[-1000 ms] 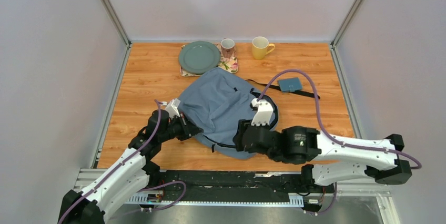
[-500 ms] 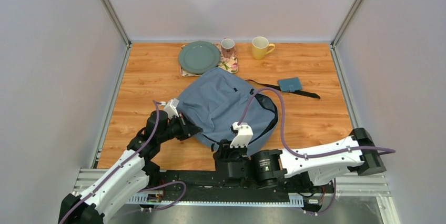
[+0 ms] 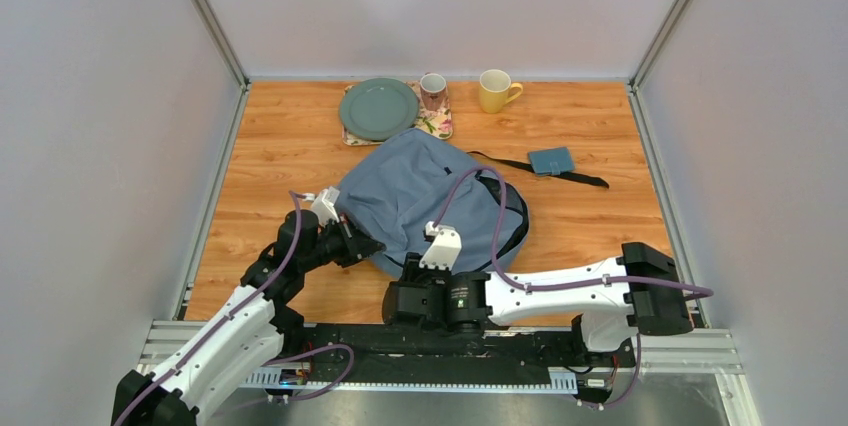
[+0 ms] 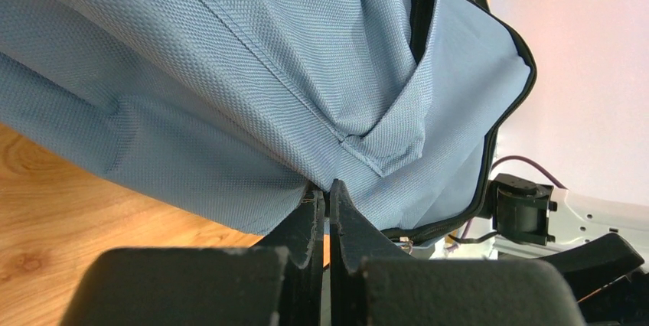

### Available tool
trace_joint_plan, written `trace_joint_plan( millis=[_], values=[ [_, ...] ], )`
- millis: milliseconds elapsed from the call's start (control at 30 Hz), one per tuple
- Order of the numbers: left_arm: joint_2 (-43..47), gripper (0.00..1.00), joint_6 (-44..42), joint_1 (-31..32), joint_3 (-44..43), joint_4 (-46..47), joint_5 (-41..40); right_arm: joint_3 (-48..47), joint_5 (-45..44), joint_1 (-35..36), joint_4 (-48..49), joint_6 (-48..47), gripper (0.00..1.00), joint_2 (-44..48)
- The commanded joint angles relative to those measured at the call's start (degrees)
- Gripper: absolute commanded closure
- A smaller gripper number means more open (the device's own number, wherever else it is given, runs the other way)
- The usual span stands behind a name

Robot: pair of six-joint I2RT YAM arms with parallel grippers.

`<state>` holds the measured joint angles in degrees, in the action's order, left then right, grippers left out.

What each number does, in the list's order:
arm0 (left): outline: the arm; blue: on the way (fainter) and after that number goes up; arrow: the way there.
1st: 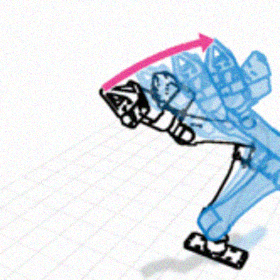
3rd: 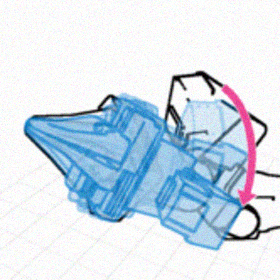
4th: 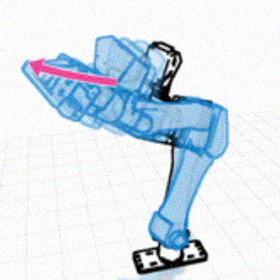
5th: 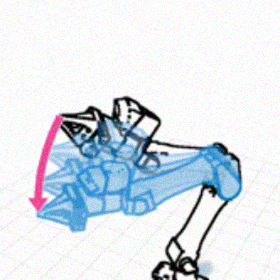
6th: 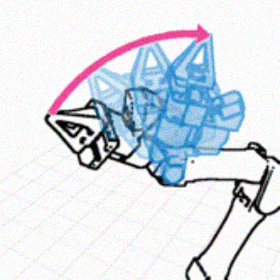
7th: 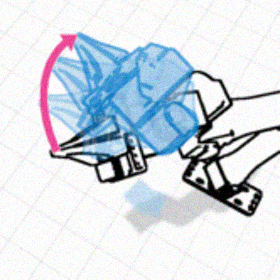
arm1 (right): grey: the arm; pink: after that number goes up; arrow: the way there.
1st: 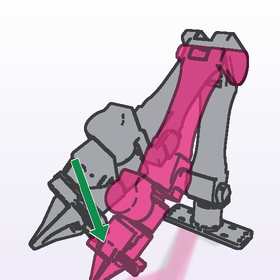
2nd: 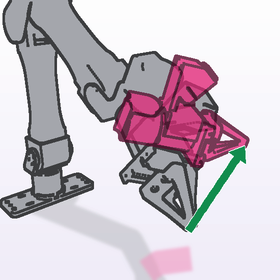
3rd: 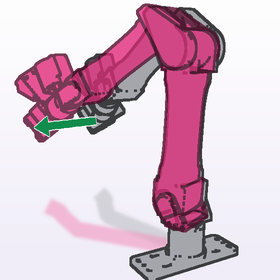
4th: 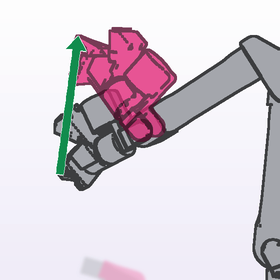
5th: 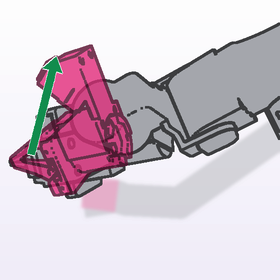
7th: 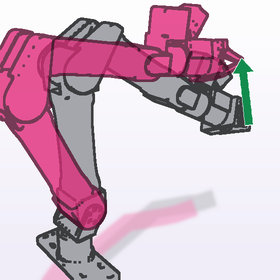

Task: Pack the student bag
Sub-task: Zip the student bag at the center of the board.

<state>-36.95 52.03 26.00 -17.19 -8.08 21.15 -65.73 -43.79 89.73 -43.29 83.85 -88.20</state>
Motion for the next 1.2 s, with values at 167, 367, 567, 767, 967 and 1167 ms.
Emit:
trace_joint_plan(
  millis=[167,367,567,767,967,1167],
  values=[
    [1.4,1.00,1.6,-0.3,0.6,2.6,3.0,-4.6,0.6,-1.5,2.3,-0.9,0.57,-5.8],
    [2.2,1.00,2.5,-0.2,1.3,3.7,4.2,-8.1,1.0,-3.7,-1.7,-0.7,0.56,-8.6],
    [3.5,1.00,2.9,-0.2,1.3,3.7,4.1,-9.8,0.4,-5.3,-4.3,0.3,0.58,-10.8],
    [3.7,1.00,3.1,-0.3,1.5,3.9,4.5,-14.0,-1.6,-5.4,-10.4,2.5,0.61,-15.0],
    [4.0,1.00,3.0,-0.3,1.6,3.6,4.3,-13.8,-1.5,-5.4,-11.0,1.8,0.72,-15.6],
    [4.3,1.00,2.6,-0.2,1.5,3.2,4.0,-12.3,-2.5,-5.6,-11.1,1.2,0.96,-14.3]
  ],
)
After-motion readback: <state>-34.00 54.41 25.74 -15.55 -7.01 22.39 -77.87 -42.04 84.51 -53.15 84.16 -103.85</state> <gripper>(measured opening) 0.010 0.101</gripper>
